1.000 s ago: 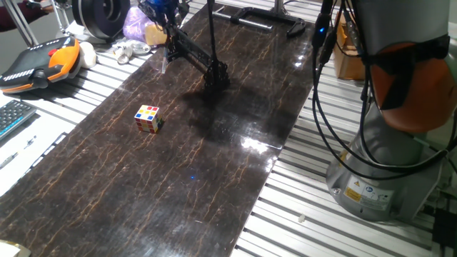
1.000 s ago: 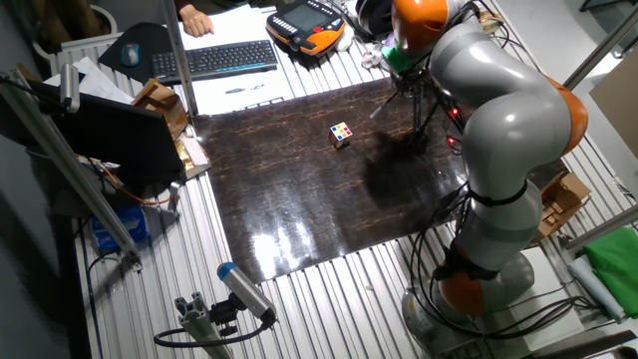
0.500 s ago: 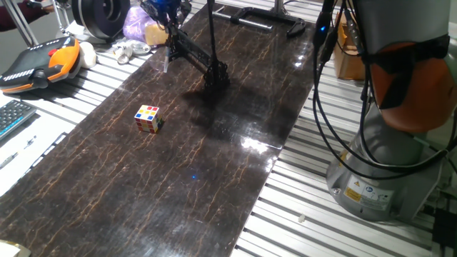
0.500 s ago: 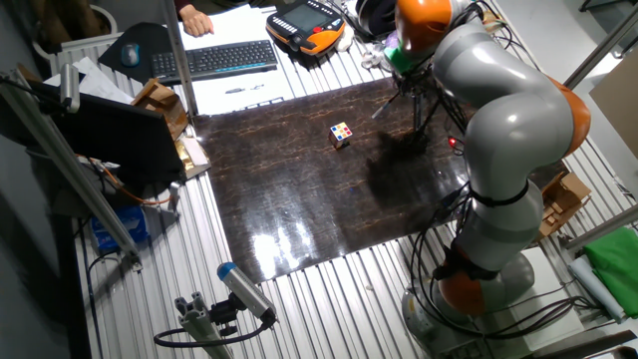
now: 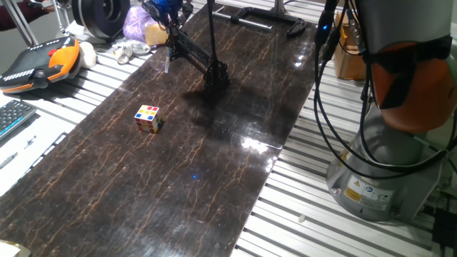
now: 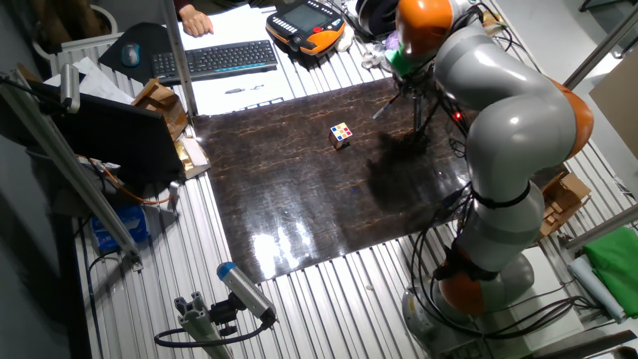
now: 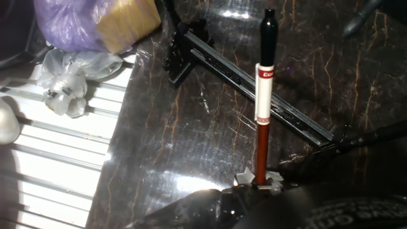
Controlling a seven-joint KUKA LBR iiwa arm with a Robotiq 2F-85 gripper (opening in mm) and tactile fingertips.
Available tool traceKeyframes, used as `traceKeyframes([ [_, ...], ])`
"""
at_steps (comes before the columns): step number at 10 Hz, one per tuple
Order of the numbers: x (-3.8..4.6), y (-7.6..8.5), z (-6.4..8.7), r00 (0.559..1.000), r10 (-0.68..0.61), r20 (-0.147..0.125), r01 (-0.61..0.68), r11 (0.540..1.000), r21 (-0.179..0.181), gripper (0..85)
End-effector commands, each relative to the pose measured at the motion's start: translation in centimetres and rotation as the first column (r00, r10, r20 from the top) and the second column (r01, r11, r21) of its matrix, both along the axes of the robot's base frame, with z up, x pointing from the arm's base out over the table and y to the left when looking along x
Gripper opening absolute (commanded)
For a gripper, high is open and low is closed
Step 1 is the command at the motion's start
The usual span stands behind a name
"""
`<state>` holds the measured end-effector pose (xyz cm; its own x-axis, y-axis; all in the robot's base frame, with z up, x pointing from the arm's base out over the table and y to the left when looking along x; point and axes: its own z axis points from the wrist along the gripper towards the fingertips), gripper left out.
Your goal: Place the brush on the pen rack
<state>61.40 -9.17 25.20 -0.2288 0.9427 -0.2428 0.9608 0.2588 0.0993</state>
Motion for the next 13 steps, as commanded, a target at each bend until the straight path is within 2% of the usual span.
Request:
traceKeyframes([
  [1, 0.00, 0.0, 0.0, 1.000, 0.001, 0.002, -0.001, 1.000, -0.001, 1.0],
  [6, -0.04, -0.5, -0.9, 1.000, 0.007, 0.024, -0.006, 1.000, -0.015, 1.7],
  [7, -0.14, -0.7, -1.0, 1.000, 0.007, 0.030, -0.006, 1.000, -0.016, 19.3],
  [8, -0.20, -0.7, -1.0, 0.999, 0.002, 0.038, -0.002, 1.000, -0.020, 31.3],
  [13, -0.48, -1.1, -1.1, 0.998, 0.027, 0.048, -0.027, 1.000, -0.003, 28.7],
])
